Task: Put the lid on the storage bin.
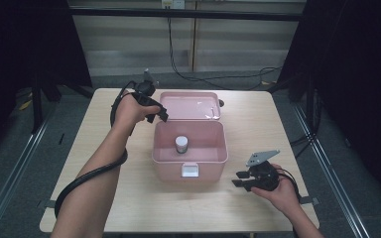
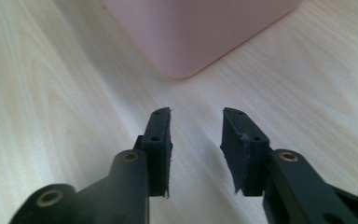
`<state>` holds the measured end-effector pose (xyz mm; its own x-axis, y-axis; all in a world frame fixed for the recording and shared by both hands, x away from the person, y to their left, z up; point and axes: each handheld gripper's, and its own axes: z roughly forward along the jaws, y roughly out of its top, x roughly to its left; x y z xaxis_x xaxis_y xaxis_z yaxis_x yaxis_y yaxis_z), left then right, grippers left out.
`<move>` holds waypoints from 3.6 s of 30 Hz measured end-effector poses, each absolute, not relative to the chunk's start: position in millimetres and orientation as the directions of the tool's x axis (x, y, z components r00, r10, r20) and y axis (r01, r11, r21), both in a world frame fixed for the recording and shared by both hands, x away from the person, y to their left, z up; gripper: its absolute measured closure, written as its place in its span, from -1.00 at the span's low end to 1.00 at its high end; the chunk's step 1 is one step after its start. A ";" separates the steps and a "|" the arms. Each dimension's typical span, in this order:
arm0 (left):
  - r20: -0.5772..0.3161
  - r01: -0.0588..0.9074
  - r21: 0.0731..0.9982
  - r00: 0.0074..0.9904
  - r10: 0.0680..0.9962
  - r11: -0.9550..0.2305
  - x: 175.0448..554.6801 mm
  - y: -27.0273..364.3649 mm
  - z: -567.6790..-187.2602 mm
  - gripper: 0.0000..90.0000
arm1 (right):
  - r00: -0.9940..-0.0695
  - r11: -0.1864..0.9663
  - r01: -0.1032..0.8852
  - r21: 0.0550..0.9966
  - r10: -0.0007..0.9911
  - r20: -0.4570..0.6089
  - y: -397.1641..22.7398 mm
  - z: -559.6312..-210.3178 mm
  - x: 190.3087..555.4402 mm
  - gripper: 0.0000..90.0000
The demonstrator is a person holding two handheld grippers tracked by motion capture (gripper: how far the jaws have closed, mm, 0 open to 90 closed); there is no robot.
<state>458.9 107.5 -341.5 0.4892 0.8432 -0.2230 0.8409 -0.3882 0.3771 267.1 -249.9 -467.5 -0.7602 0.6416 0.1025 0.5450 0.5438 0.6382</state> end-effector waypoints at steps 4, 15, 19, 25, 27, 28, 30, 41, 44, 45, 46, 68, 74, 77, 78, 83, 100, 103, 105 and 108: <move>-0.222 0.842 0.384 0.484 0.847 -0.380 460.3 110.9 -342.9 -0.38 | -0.771 0.558 0.555 0.616 0.624 0.129 -246.3 -463.0 265.2 0.57; -0.226 0.846 0.395 0.468 0.854 -0.359 463.2 115.7 -347.2 -0.39 | -0.796 0.607 0.563 0.561 0.581 0.170 -234.5 -448.4 262.6 1.00; -0.229 0.847 0.398 0.465 0.855 -0.353 464.9 118.2 -348.2 -0.41 | -0.804 0.624 0.561 0.543 0.568 0.176 -228.2 -441.3 263.1 1.00; -0.240 0.851 0.405 0.453 0.859 -0.335 466.9 122.8 -348.6 -0.47 | -0.817 0.641 0.551 0.535 0.544 0.190 -215.1 -432.1 264.5 1.00; -0.241 0.852 0.406 0.449 0.861 -0.330 467.0 123.6 -348.4 -0.49 | -0.819 0.642 0.550 0.535 0.541 0.193 -212.4 -430.8 264.6 1.00; -0.245 0.853 0.409 0.444 0.862 -0.323 467.4 125.3 -348.3 -0.49 | -0.821 0.644 0.548 0.534 0.537 0.194 -210.5 -429.9 264.9 1.00; -0.244 0.854 0.411 0.442 0.863 -0.321 468.2 128.7 -348.0 -0.53 | -0.833 0.656 0.532 0.535 0.518 0.193 -201.4 -426.0 266.8 1.00; -0.259 0.865 0.421 0.403 0.877 -0.273 469.7 139.6 -354.3 -0.64 | -0.860 0.679 0.493 0.544 0.476 0.184 -180.4 -417.2 272.2 1.00; -0.262 0.869 0.418 0.393 0.882 -0.263 470.1 142.0 -357.8 -0.65 | -0.861 0.679 0.492 0.545 0.472 0.188 -174.3 -414.1 273.1 1.00; -0.263 0.871 0.418 0.386 0.884 -0.256 469.8 142.1 -358.5 -0.64 | -0.869 0.686 0.478 0.549 0.460 0.182 -171.0 -412.1 273.9 1.00; -0.260 0.871 0.419 0.385 0.886 -0.256 469.7 142.0 -359.1 -0.64 | -0.869 0.686 0.478 0.549 0.460 0.182 -171.0 -412.1 273.9 1.00; -0.257 0.868 0.410 0.406 0.877 -0.281 469.3 138.0 -364.6 -0.65 | -0.897 0.708 0.430 0.561 0.403 0.179 -142.8 -390.0 285.2 1.00; -0.251 0.863 0.418 0.410 0.877 -0.284 469.1 138.8 -365.8 -0.65 | -0.899 0.717 0.429 0.549 0.401 0.178 -137.2 -386.8 286.8 1.00; -0.251 0.864 0.415 0.411 0.877 -0.286 469.0 139.3 -367.1 -0.65 | -0.904 0.725 0.420 0.546 0.388 0.180 -132.6 -385.6 289.7 1.00; -0.251 0.863 0.416 0.413 0.876 -0.288 469.0 139.5 -367.7 -0.65 | -0.904 0.725 0.420 0.546 0.388 0.180 -132.6 -385.6 289.7 1.00; -0.253 0.864 0.413 0.412 0.876 -0.287 469.4 140.3 -369.1 -0.65 | -0.908 0.738 0.410 0.536 0.384 0.166 -124.5 -380.5 291.5 1.00; -0.263 0.867 0.406 0.413 0.872 -0.288 475.4 139.8 -372.3 -0.64 | -0.921 0.772 0.384 0.506 0.363 0.144 -110.7 -380.6 300.8 1.00; -0.269 0.869 0.405 0.411 0.871 -0.285 477.8 139.1 -372.7 -0.64 | -0.918 0.770 0.389 0.505 0.368 0.146 -109.4 -381.0 302.0 1.00; -0.264 0.866 0.407 0.415 0.871 -0.289 478.9 139.1 -372.2 -0.64 | -0.919 0.772 0.387 0.505 0.367 0.145 -109.2 -380.9 302.1 1.00; -0.270 0.866 0.412 0.413 0.870 -0.283 481.6 138.3 -371.6 -0.64 | -0.923 0.777 0.378 0.504 0.358 0.140 -109.1 -380.8 302.8 1.00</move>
